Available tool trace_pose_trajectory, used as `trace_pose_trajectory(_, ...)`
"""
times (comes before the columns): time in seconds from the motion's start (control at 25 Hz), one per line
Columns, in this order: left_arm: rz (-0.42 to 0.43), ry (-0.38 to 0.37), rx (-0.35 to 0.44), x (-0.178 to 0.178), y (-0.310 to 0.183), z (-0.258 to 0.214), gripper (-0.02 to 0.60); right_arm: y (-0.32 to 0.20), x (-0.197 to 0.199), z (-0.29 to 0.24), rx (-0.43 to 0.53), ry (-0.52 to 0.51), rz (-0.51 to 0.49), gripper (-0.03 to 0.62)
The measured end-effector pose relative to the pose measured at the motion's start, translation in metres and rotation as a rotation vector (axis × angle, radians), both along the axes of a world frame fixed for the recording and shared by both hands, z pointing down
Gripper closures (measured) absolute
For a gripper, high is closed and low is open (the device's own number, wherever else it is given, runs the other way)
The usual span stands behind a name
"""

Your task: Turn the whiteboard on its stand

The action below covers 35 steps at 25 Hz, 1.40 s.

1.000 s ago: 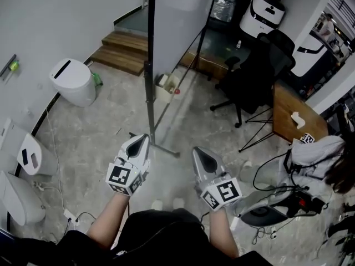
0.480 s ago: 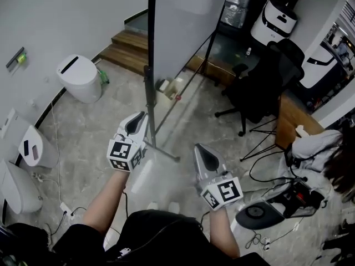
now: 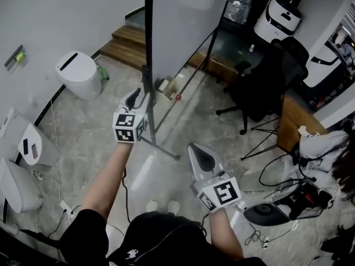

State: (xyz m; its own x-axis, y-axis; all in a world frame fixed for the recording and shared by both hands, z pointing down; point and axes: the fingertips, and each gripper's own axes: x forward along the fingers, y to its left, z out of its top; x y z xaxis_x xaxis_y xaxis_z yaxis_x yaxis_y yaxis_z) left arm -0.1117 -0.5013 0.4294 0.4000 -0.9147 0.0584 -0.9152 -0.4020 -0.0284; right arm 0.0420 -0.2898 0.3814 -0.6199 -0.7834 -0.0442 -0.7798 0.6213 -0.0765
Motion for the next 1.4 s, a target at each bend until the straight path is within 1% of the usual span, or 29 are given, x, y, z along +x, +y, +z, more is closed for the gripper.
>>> trace_pose_trajectory(0.08,-0.016,-0.017,0.002,-0.002,-0.013,0.0,0.431,-0.001,-0.001,0.0,-0.003,0.002,0.001,0.585)
trace_pose_trajectory(0.16,-0.035,-0.027,0.0,-0.005,-0.026,0.001,0.395,-0.002,-0.002,0.0,-0.007,0.003,0.007,0.585)
trace_pose_trajectory(0.24,-0.043,-0.033,-0.01,-0.008,-0.037,0.005,0.38,-0.002,-0.005,0.003,-0.014,0.002,0.01,0.585)
trace_pose_trajectory(0.48,-0.026,-0.049,-0.039,-0.001,-0.071,0.012,0.303,-0.015,-0.001,0.006,-0.03,-0.016,0.038,0.585)
trace_pose_trajectory(0.6,-0.026,-0.049,-0.049,-0.003,-0.078,0.016,0.288,-0.027,-0.005,0.01,-0.036,-0.032,0.06,0.585)
trace_pose_trajectory(0.84,-0.02,-0.049,-0.037,0.004,-0.085,0.015,0.287,-0.064,-0.021,0.011,-0.033,-0.052,0.092,0.585)
trace_pose_trajectory(1.0,-0.029,-0.021,-0.038,0.007,-0.088,0.012,0.288,-0.091,-0.04,0.011,-0.058,-0.091,0.091,0.585)
trace_pose_trajectory(1.16,-0.041,-0.042,-0.063,0.008,-0.094,0.019,0.299,-0.104,-0.052,0.011,-0.066,-0.101,0.089,0.585)
trace_pose_trajectory(1.32,-0.065,-0.042,-0.067,0.005,-0.099,0.014,0.347,-0.101,-0.052,0.011,-0.064,-0.1,0.094,0.585)
trace_pose_trajectory(1.36,-0.071,-0.041,-0.069,0.004,-0.1,0.013,0.375,-0.101,-0.05,0.011,-0.062,-0.098,0.096,0.585)
trace_pose_trajectory(1.4,-0.075,-0.04,-0.07,0.004,-0.101,0.013,0.385,-0.1,-0.047,0.011,-0.062,-0.097,0.1,0.585)
